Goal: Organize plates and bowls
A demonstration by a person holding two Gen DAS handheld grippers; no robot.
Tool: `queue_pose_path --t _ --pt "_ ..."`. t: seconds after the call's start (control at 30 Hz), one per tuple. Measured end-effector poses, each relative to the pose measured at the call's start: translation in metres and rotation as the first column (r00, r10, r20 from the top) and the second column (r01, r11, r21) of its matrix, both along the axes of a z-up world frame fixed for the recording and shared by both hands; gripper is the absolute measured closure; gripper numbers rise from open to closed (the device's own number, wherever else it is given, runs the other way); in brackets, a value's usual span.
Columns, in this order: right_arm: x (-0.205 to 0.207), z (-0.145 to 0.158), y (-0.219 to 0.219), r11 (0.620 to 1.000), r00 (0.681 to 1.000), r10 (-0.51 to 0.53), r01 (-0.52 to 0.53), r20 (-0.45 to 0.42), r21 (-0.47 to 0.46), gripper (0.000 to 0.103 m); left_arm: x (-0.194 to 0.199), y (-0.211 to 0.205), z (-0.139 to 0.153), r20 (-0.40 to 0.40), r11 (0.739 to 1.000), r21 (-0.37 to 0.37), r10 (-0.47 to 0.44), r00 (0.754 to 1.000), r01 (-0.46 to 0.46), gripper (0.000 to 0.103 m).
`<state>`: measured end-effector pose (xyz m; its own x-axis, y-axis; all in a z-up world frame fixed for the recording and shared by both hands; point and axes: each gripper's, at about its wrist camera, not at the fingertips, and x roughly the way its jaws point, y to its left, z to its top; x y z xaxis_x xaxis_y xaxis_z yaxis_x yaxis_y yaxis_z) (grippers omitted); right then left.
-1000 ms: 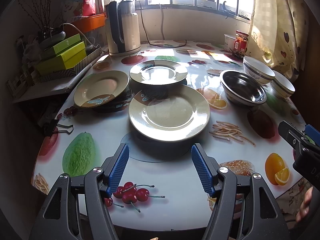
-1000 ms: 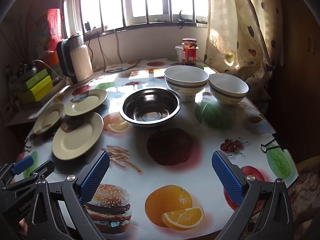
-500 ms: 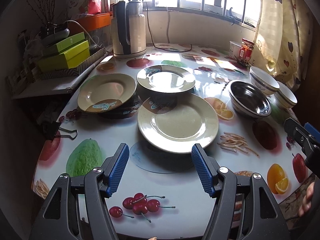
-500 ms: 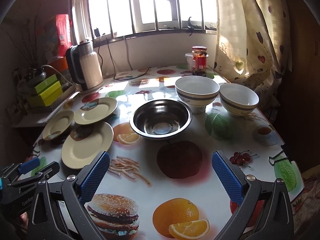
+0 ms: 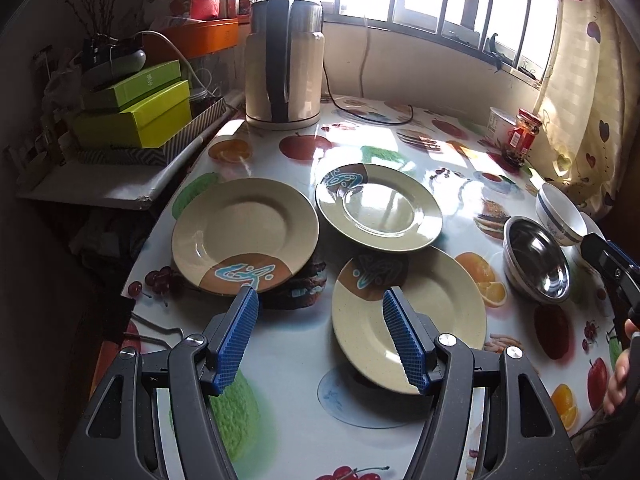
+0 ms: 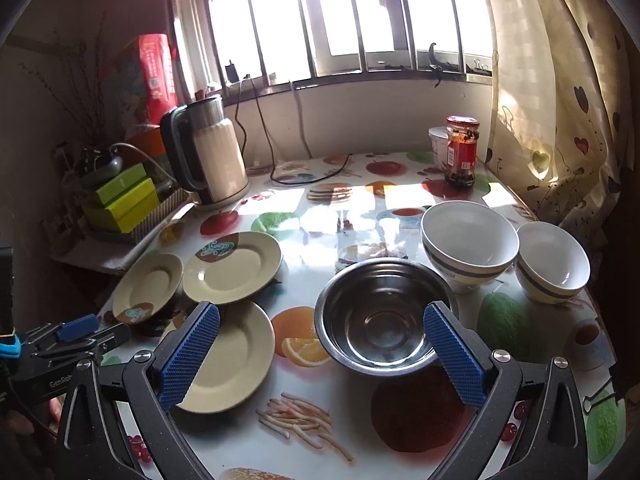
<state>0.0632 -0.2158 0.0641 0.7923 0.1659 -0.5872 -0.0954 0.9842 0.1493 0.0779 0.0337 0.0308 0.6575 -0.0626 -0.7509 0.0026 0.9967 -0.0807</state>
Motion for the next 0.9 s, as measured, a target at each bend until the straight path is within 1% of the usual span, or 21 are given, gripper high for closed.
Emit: queue_pose_path --t 0.13,0.27,0.33,0.4,0.5,0.57,0.6,0.67,0.7,0.83,0.87,0.9 --pt "0.030 0.006 0.009 1.000 1.000 0.027 -0.026 -0.017 0.011 0.000 0.022 0.009 0.003 -0.020 1.000 -0.030 -0.007 1.000 0.006 0.037" --pt "0.057 0.011 0.019 0.999 0.999 0.035 -0.035 -0.018 0.001 0.000 0.044 0.013 0.005 -0.029 0.997 -0.070 -0.015 0.999 0.012 0.037" --pt "0.075 0.008 0.026 0.998 0.997 0.056 -0.056 -0.055 -0.001 0.000 0.056 0.015 0.005 -0.040 0.996 -0.088 -0.018 0.999 0.014 0.037" --pt "0.090 0.004 0.028 0.999 0.995 0.054 -0.053 -0.084 0.011 0.001 0.068 0.019 0.004 -0.053 0.992 -0.124 -0.023 0.998 0.017 0.037" --pt "0.102 0.001 0.033 0.998 0.993 0.060 -0.059 -0.100 0.015 0.002 0.083 0.022 0.003 -0.059 0.994 -0.112 -0.017 0.998 0.010 0.038" --pt "0.110 -0.002 0.036 0.998 0.992 0.062 -0.061 -0.108 0.016 0.003 0.093 0.024 0.002 -0.076 0.991 -0.135 -0.029 0.997 0.019 0.045" --pt "0.114 -0.003 0.036 0.998 0.991 0.061 -0.059 -0.117 0.022 0.009 0.098 0.025 0.001 -0.082 0.990 -0.142 -0.031 0.996 0.019 0.046" --pt "0.123 -0.008 0.038 0.997 0.988 0.065 -0.060 -0.142 0.041 0.020 0.108 0.024 -0.002 -0.089 0.992 -0.127 -0.033 0.995 0.021 0.050" --pt "0.128 -0.011 0.037 0.997 0.985 0.067 -0.059 -0.159 0.053 0.024 0.113 0.024 -0.004 -0.098 0.992 -0.128 -0.034 0.995 0.022 0.051" --pt "0.147 -0.026 0.040 0.993 0.971 0.086 -0.066 -0.222 0.094 0.029 0.130 0.022 -0.012 -0.117 0.989 -0.142 -0.064 0.991 0.047 0.052" --pt "0.150 -0.029 0.042 0.994 0.969 0.084 -0.064 -0.232 0.091 0.032 0.136 0.021 -0.015 -0.123 0.988 -0.142 -0.073 0.990 0.055 0.057" --pt "0.153 -0.033 0.044 0.994 0.968 0.082 -0.064 -0.237 0.083 0.036 0.140 0.021 -0.017 -0.133 0.989 -0.137 -0.073 0.988 0.054 0.059"
